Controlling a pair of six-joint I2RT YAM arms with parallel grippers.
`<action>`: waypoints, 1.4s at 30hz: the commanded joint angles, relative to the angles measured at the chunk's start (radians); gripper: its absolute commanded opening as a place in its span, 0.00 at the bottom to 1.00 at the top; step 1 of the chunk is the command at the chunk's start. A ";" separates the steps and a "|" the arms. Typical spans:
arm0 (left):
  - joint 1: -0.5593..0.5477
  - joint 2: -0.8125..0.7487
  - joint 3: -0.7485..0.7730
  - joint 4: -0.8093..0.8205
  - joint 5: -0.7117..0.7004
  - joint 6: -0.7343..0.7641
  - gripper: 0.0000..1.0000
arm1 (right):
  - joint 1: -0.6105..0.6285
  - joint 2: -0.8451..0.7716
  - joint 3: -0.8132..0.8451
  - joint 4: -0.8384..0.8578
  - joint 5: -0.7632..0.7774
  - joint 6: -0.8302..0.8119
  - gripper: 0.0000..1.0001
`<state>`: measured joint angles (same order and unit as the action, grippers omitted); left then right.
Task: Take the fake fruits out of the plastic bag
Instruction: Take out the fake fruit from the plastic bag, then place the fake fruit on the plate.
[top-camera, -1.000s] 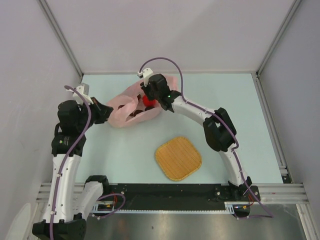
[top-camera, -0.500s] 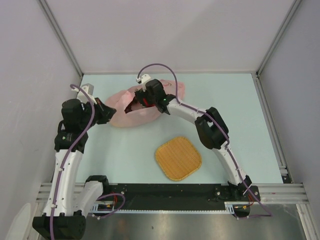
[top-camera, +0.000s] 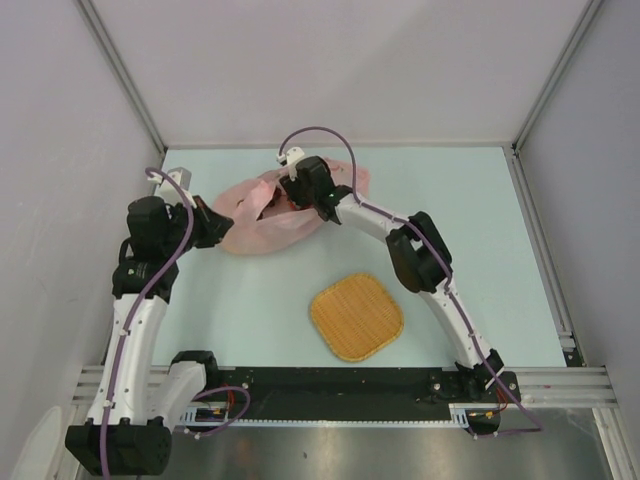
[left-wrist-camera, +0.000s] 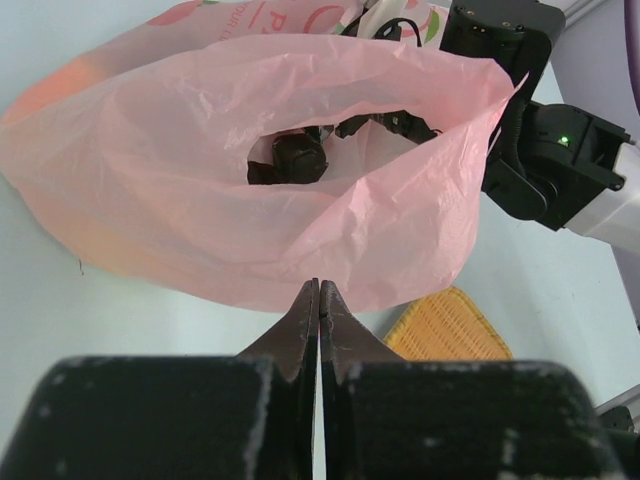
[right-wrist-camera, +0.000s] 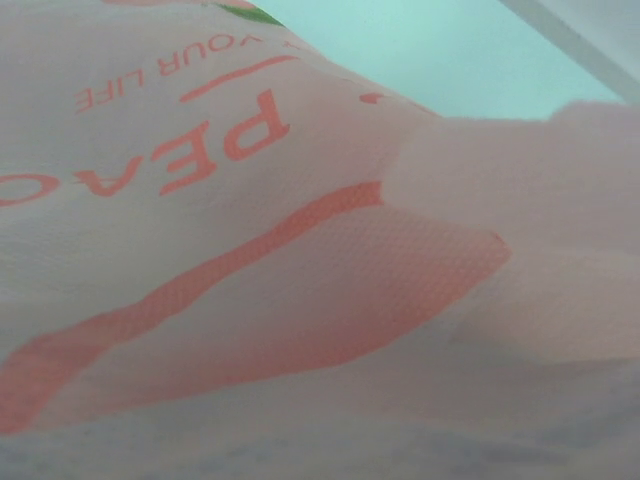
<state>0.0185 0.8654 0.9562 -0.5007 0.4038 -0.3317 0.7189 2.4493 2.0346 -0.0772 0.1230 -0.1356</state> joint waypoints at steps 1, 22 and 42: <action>0.009 -0.002 -0.017 0.050 0.010 0.002 0.00 | -0.001 -0.113 0.003 0.025 -0.060 -0.045 0.19; 0.009 -0.115 -0.070 0.128 0.017 -0.036 0.00 | 0.125 -0.844 -0.568 -0.134 -0.189 -0.182 0.08; 0.009 -0.121 -0.158 0.301 0.241 -0.030 0.22 | 0.280 -1.161 -1.307 0.045 0.084 -0.661 0.03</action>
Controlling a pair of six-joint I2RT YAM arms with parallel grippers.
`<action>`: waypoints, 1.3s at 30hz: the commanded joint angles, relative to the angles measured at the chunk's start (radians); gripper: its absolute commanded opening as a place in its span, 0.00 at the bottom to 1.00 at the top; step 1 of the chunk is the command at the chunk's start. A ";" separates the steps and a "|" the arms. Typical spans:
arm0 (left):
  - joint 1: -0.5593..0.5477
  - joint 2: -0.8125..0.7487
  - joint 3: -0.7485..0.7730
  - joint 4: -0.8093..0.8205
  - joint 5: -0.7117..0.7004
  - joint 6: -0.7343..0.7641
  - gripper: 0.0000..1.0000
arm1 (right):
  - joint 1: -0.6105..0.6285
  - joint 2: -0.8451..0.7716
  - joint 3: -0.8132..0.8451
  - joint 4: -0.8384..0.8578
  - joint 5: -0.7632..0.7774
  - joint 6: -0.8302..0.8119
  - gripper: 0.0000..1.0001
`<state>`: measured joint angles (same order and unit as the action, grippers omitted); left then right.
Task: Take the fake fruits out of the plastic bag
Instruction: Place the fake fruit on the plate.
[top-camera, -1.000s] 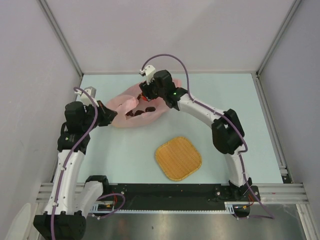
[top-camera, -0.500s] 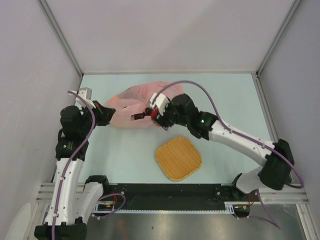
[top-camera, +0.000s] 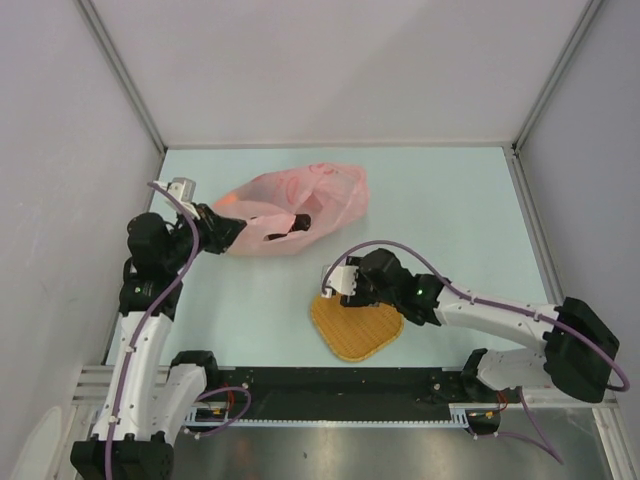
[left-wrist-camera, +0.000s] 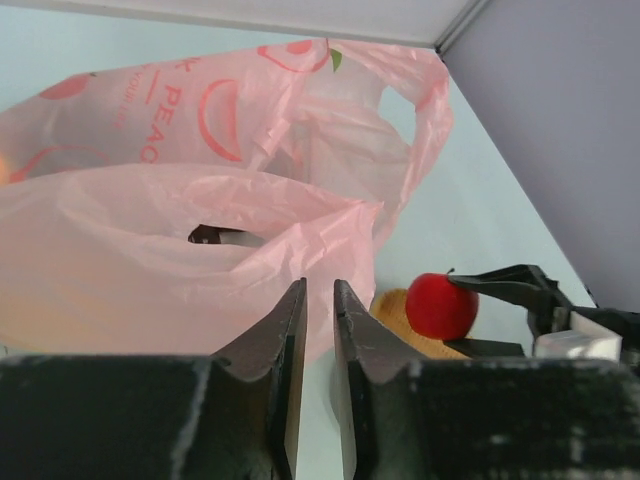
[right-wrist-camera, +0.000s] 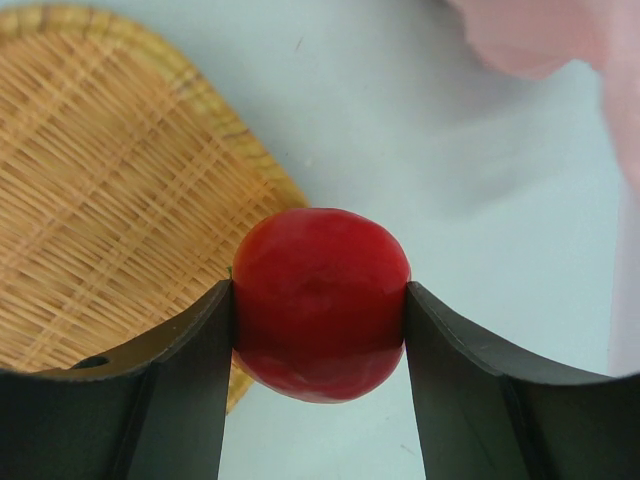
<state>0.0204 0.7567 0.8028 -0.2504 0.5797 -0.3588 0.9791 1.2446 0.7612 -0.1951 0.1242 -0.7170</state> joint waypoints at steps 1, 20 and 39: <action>0.006 -0.017 -0.002 0.040 0.059 0.004 0.22 | 0.027 0.056 -0.045 0.184 0.091 -0.079 0.04; -0.068 0.016 0.041 -0.094 0.031 0.111 0.59 | 0.058 0.061 -0.056 0.086 -0.005 0.037 0.67; -0.177 0.225 0.463 -0.561 0.013 0.751 0.79 | -0.270 -0.048 0.300 0.020 -0.089 0.502 0.83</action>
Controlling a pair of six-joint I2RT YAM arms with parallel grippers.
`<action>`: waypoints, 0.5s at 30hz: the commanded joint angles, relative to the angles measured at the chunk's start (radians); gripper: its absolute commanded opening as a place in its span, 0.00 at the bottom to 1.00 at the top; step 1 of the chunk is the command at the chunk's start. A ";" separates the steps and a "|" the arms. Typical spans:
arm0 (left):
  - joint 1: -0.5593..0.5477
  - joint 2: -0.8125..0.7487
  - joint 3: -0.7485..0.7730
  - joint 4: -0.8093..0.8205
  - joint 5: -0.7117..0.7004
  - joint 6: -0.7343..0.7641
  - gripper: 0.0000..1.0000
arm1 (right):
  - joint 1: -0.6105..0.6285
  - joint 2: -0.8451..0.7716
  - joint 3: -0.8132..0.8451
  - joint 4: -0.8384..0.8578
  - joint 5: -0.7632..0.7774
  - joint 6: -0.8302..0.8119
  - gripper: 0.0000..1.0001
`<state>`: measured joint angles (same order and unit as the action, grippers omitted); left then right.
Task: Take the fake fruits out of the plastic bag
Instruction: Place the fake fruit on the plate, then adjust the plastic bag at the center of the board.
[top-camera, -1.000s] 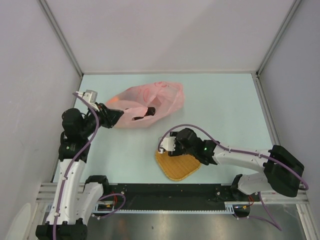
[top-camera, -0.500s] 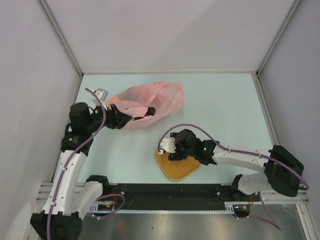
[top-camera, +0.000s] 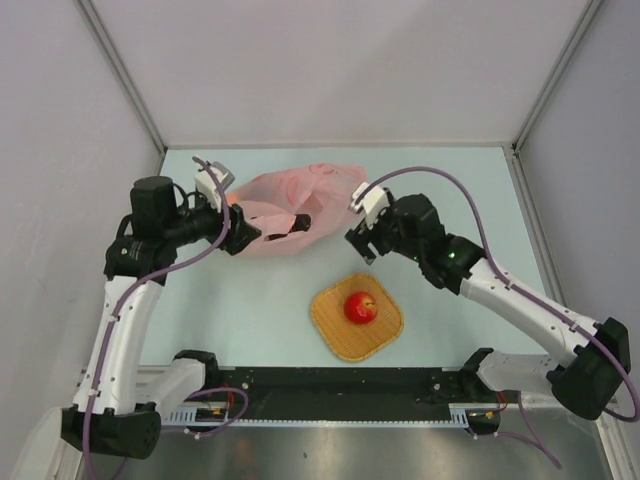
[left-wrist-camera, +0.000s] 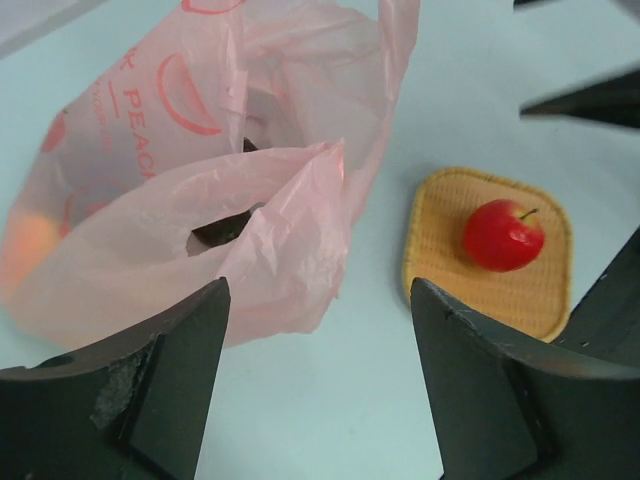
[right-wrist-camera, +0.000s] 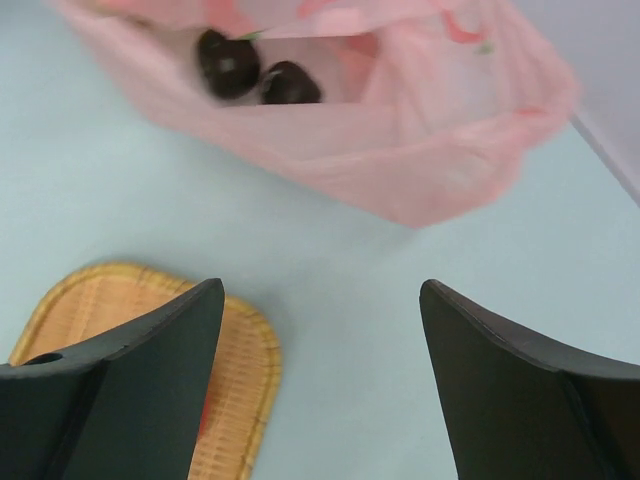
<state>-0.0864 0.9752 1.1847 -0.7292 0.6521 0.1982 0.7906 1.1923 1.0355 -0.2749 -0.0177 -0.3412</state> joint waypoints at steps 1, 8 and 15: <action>-0.087 0.025 0.105 -0.090 -0.077 0.207 0.79 | -0.100 0.010 0.029 0.135 0.085 0.163 0.83; -0.292 0.114 0.115 -0.050 -0.192 0.345 0.81 | -0.183 0.153 0.107 0.259 0.064 0.166 0.84; -0.417 0.279 0.107 0.066 -0.612 0.282 0.77 | -0.200 0.329 0.279 0.236 0.056 0.189 0.85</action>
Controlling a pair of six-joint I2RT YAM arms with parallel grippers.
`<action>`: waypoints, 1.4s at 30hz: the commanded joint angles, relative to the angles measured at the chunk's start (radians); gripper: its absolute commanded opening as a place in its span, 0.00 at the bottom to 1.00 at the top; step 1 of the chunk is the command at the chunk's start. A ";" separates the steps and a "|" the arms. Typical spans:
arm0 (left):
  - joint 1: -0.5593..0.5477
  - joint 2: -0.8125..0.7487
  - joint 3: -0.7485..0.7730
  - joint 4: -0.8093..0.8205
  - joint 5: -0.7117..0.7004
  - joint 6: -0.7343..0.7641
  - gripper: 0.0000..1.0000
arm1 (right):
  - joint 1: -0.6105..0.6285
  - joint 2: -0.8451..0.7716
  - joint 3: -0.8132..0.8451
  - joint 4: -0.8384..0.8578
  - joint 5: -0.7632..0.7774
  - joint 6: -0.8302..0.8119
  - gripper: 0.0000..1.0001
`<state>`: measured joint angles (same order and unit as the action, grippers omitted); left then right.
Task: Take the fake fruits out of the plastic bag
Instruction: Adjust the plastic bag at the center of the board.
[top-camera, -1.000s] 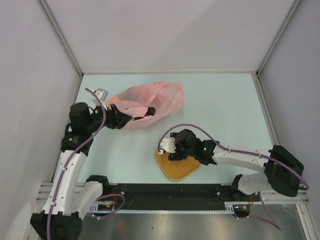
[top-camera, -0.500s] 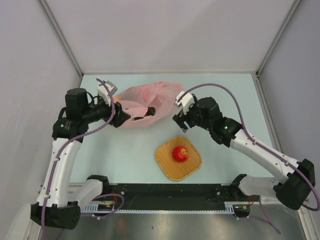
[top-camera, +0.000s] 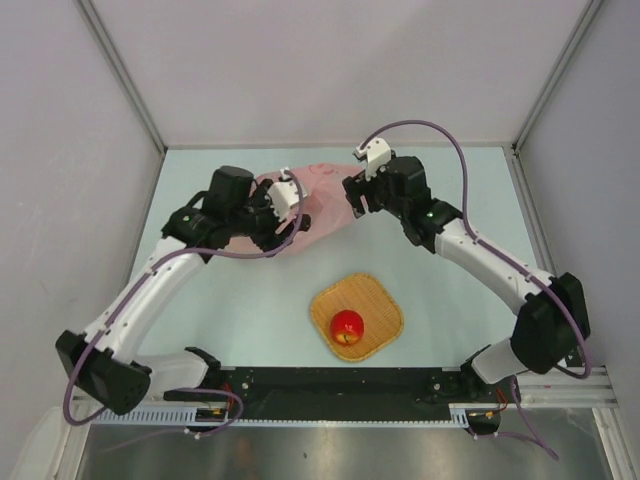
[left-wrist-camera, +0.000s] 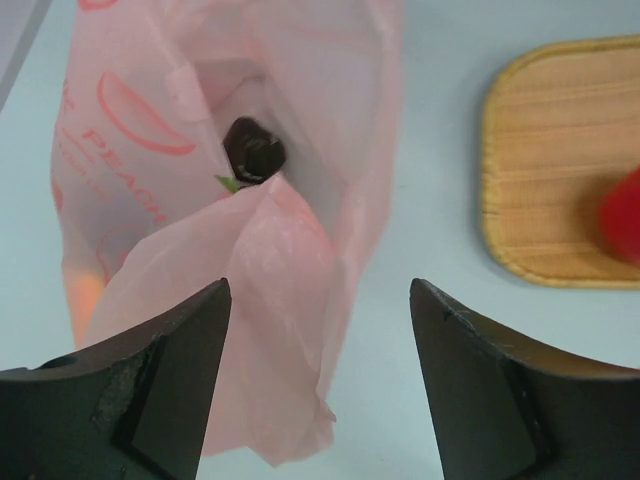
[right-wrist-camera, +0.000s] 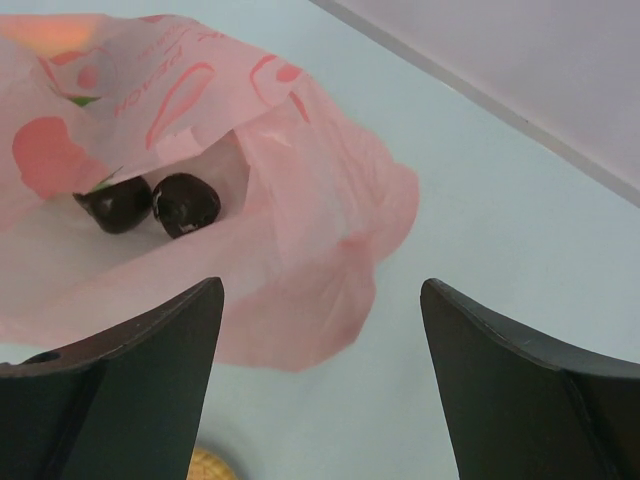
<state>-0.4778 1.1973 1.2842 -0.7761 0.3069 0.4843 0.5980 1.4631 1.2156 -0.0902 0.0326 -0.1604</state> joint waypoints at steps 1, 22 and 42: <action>-0.025 0.065 0.009 0.130 -0.303 -0.030 0.77 | -0.010 0.077 0.110 0.061 0.019 0.001 0.85; 0.073 0.478 0.633 0.227 -0.469 0.033 0.00 | -0.237 0.548 0.772 0.059 -0.115 0.124 0.00; -0.025 0.136 0.063 0.385 -0.194 -0.312 0.00 | -0.360 0.036 0.170 0.020 -0.181 -0.027 0.00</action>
<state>-0.4957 1.3724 1.6043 -0.3809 -0.0074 0.3157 0.2352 1.5692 1.5490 0.0299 -0.0994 -0.1326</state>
